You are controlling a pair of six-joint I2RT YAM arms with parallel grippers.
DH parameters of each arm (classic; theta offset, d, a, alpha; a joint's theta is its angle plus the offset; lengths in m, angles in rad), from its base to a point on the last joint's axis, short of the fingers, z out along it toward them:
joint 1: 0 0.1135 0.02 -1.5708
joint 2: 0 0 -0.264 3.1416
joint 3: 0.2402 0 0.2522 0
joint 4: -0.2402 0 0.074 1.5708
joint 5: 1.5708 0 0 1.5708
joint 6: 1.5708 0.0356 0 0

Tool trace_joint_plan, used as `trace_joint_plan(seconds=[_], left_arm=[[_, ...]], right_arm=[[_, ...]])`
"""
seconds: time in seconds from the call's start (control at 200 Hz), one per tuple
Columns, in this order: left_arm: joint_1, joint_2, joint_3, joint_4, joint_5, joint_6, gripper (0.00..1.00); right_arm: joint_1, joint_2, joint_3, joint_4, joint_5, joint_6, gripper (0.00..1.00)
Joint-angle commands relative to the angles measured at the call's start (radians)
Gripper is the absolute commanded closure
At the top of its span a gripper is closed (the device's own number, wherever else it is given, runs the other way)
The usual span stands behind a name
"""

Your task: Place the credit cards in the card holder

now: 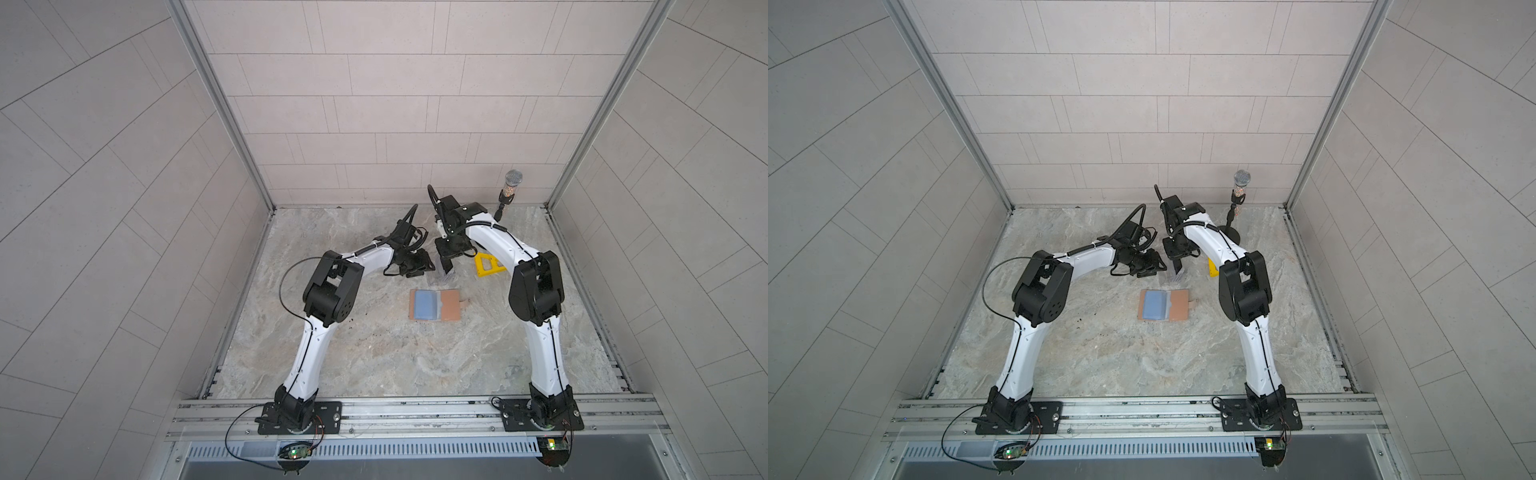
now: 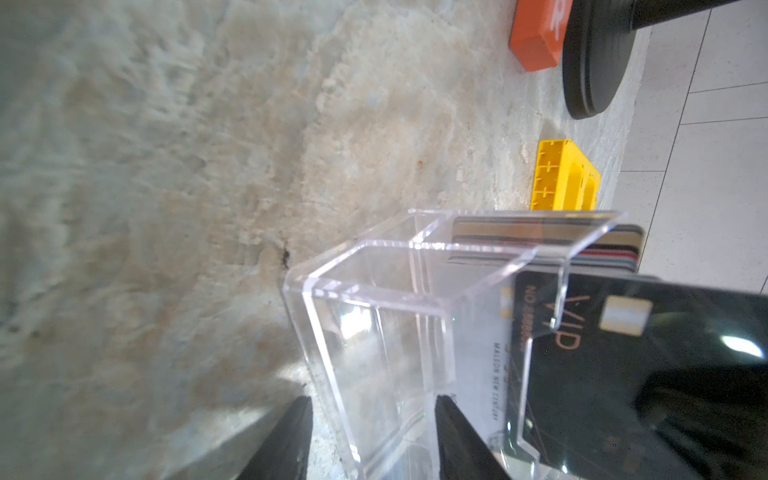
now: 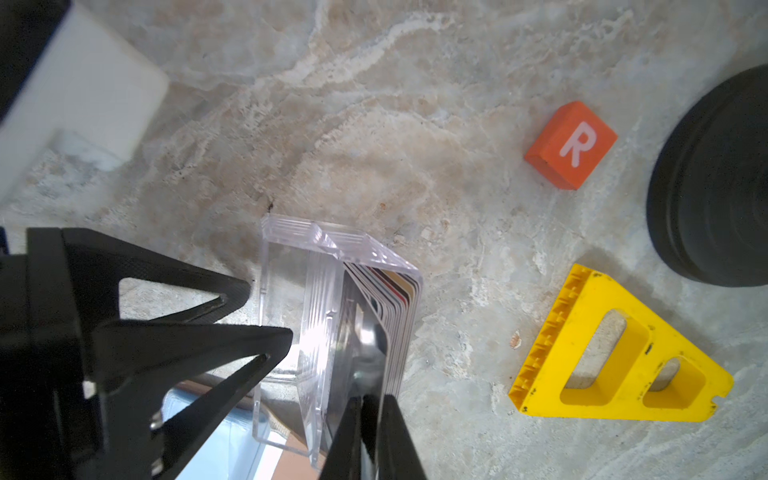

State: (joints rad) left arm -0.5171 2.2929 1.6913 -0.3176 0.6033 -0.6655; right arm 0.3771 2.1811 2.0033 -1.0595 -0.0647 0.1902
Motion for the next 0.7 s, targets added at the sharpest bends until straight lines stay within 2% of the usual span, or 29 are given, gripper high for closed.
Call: trace_joint_plan(seconds=[0.0, 0.085, 0.395, 0.696], left_arm=[[0.008, 0.016, -0.039, -0.081, -0.053, 0.0, 0.48], [0.009, 0.016, -0.038, -0.081, -0.051, 0.0, 0.48], [0.009, -0.013, -0.032, -0.062, -0.013, -0.006, 0.48], [0.009, -0.104, -0.028, 0.004, 0.075, -0.011, 0.38]], right_arm=[[-0.009, -0.046, 0.014, -0.046, 0.044, -0.009, 0.94], [-0.009, -0.046, 0.02, -0.052, 0.032, -0.009, 1.0], [-0.027, -0.092, 0.027, -0.052, -0.072, 0.001, 1.0], [-0.099, -0.216, -0.056, 0.024, -0.231, 0.038, 1.0]])
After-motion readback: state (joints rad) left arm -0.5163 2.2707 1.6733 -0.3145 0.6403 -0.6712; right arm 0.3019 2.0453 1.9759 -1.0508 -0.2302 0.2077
